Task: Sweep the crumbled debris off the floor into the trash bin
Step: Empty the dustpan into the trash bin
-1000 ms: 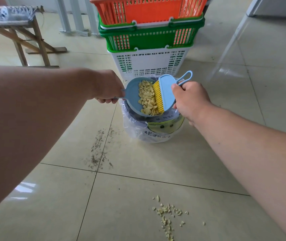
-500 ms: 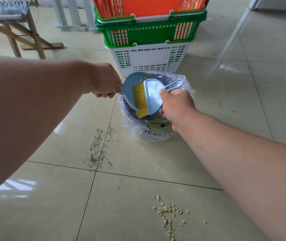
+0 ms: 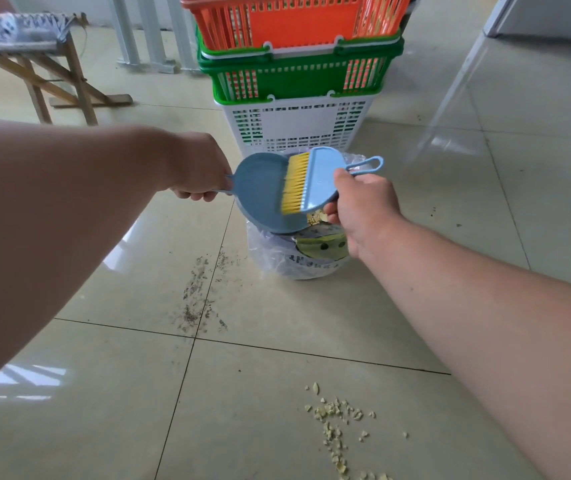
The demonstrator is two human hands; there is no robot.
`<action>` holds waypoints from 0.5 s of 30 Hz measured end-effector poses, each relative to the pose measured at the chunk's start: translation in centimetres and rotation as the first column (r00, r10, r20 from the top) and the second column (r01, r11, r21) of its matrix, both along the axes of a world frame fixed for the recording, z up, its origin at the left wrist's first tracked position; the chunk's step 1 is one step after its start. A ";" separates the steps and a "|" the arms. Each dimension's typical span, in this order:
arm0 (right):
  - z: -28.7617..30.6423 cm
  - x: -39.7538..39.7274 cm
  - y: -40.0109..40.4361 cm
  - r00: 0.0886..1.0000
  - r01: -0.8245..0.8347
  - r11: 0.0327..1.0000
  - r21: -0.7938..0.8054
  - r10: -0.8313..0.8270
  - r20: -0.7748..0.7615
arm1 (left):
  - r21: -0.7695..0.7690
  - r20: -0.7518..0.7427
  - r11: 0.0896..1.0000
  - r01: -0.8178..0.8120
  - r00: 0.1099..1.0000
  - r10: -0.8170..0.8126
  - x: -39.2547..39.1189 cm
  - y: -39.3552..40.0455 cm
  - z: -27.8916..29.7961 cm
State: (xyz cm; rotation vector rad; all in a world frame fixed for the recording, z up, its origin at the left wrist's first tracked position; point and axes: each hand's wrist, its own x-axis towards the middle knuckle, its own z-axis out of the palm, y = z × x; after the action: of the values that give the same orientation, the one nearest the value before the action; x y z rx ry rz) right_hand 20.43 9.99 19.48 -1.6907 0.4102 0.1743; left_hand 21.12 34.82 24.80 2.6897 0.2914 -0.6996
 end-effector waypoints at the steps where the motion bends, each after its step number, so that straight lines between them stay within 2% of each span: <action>1: 0.3 -0.3 0.4 0.999 -0.011 0.995 0.097 0.016 -0.044 | -0.006 0.009 1.000 0.013 1.000 -0.013 -0.1 -0.3 0.1; 2: 0.5 -0.6 0.8 0.996 -0.021 0.986 0.167 0.035 -0.086 | -0.019 0.019 0.999 0.026 0.999 -0.025 -0.1 -0.6 0.2; 4: 0.1 -0.8 1.1 0.991 -0.016 0.984 0.179 0.040 -0.126 | -0.038 0.041 0.998 0.040 0.998 -0.038 0.0 -1.1 0.4; 6: -0.5 -0.4 0.6 0.994 0.036 0.999 0.017 -0.034 -0.099 | 0.004 0.043 0.999 0.054 0.998 -0.054 0.2 -1.6 0.6; 8: -1.5 0.5 -0.5 0.992 0.104 0.973 -0.205 -0.115 -0.044 | 0.067 0.022 0.996 0.063 0.998 -0.065 0.4 -2.0 0.7; 9: -2.0 0.9 -1.2 0.990 0.124 0.958 -0.258 -0.135 -0.028 | 0.076 0.016 0.995 0.061 0.998 -0.062 0.5 -2.0 0.5; 15: -1.5 1.7 -2.3 0.993 0.115 0.971 -0.212 -0.115 0.013 | -0.004 0.002 1.000 0.001 1.000 -0.001 0.9 -0.9 -1.5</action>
State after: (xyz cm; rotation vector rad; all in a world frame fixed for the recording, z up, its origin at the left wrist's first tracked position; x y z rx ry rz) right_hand 22.09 7.71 18.01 -1.8703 0.5406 0.0457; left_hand 22.01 33.90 23.34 2.6867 0.2878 -0.6968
